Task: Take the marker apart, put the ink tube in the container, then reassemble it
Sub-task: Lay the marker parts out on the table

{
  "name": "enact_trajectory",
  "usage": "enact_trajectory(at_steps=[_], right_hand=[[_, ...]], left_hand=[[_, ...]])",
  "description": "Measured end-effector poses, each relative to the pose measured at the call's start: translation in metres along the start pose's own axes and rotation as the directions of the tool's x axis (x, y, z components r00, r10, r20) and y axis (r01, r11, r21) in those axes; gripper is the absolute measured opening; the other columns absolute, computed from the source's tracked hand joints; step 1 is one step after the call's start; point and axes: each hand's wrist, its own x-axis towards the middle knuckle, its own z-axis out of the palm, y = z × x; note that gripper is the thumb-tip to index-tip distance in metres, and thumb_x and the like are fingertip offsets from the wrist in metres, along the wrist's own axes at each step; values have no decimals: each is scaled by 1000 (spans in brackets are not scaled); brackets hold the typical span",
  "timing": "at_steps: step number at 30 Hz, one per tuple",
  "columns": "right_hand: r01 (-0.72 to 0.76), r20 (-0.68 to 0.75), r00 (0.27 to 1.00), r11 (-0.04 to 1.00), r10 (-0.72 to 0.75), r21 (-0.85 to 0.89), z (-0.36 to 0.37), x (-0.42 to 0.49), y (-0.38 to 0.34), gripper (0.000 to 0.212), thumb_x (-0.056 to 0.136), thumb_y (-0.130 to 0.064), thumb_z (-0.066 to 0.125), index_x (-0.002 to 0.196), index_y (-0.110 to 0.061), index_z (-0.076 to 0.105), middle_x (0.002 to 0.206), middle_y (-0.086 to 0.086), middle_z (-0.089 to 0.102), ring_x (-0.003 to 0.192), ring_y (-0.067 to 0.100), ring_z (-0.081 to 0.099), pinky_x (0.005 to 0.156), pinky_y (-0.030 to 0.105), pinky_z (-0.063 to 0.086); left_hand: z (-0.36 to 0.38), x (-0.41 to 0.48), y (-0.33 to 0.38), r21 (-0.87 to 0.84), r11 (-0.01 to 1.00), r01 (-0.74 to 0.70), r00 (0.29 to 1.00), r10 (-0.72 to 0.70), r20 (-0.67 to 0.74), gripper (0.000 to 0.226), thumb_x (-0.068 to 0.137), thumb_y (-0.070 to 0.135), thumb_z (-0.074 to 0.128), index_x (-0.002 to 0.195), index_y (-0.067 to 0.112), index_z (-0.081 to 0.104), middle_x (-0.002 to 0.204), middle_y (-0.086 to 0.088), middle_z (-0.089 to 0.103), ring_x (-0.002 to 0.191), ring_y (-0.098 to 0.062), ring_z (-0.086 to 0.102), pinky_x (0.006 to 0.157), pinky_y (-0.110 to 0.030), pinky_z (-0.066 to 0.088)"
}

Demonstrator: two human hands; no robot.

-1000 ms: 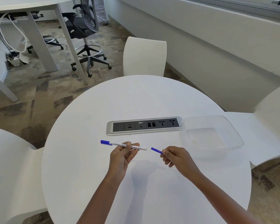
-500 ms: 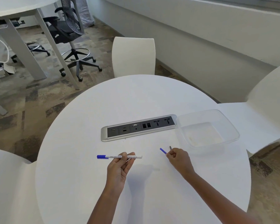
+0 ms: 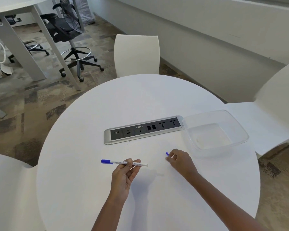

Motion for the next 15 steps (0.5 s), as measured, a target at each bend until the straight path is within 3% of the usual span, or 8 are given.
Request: enact_trajectory(at_steps=[4,8,11,15], right_hand=[[147,157,974,985,-160,93,-16,-11,-28,19,83,-21,62,71,-7,65,58,-12,53,57,1,46,56,12,32],[324,270,908,945,-322,36,-18,-22,-53,12,81,-22,65,83,-12,70,76,-4,59,65,1,49,60,7,38],[386,326,882,918,-340,-88,-9,-22,-62,15,81,-19,63,91,-8,68,87,8,61,74,11,49,63,17,37],[359,304,901,926,-310,-120,-1,-19,-60,13,81,-12,58,84,0,63,78,7,52,72,19,47,64,27,36]], left_hand=[[5,4,-5,178,984,-26,1000,25,8,9,89,4,53,83,1,60,78,-14,73,67,-19,72,56,-20,58],[13,7,-8,378,919,-112,993,114,17,9,85,2,58,79,4,63,80,-13,70,70,-20,69,57,-18,57],[23,8,-11,500,848,-175,984,159,76,13,83,0,61,74,8,65,71,-9,68,55,-12,68,54,-16,55],[32,11,-15,640,723,-261,965,219,146,8,83,5,63,78,10,65,79,-12,66,64,-21,67,65,-26,59]])
